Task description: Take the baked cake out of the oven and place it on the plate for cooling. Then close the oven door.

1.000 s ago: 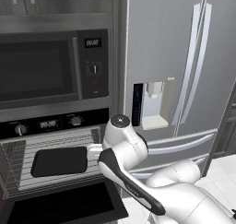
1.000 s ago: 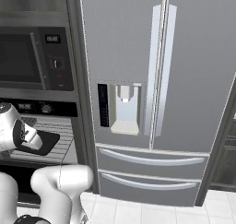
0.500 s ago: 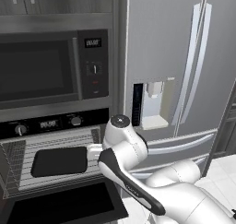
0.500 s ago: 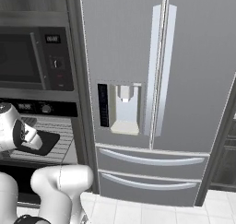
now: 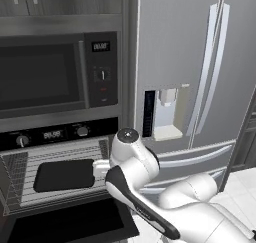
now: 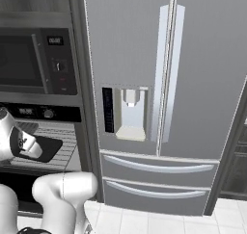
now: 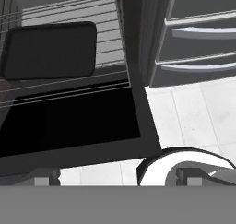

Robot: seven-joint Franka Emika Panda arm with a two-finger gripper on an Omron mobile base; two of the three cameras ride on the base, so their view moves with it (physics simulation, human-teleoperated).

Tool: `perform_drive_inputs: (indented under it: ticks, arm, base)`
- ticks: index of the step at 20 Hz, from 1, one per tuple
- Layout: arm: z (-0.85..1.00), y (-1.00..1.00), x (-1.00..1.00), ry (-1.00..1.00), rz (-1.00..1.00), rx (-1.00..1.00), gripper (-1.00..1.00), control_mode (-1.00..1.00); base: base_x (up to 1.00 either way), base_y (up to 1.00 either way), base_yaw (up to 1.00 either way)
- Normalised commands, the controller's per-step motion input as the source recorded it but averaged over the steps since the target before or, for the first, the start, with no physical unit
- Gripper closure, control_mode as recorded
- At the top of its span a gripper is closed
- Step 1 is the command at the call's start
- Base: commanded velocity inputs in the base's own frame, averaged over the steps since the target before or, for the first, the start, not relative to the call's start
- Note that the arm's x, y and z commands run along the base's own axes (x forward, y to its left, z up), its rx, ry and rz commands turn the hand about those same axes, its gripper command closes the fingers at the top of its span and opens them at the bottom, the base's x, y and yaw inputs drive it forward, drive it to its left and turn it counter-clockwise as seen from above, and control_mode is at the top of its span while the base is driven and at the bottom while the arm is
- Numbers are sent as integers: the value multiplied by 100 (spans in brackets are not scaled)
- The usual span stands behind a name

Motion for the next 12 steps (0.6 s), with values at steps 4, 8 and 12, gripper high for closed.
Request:
perform_drive_inputs:
  ticks: [4, 8, 12]
  arm:
    - [-11, 20, -15, -1, 30, -21, -100, -100]
    - [-1, 11, -2, 8, 28, -10, -100, -100]
    - [0, 7, 0, 21, 29, -11, -100, -100]
  base:
    - [0, 0, 0]
    - [0, 0, 0]
    - [0, 0, 0]
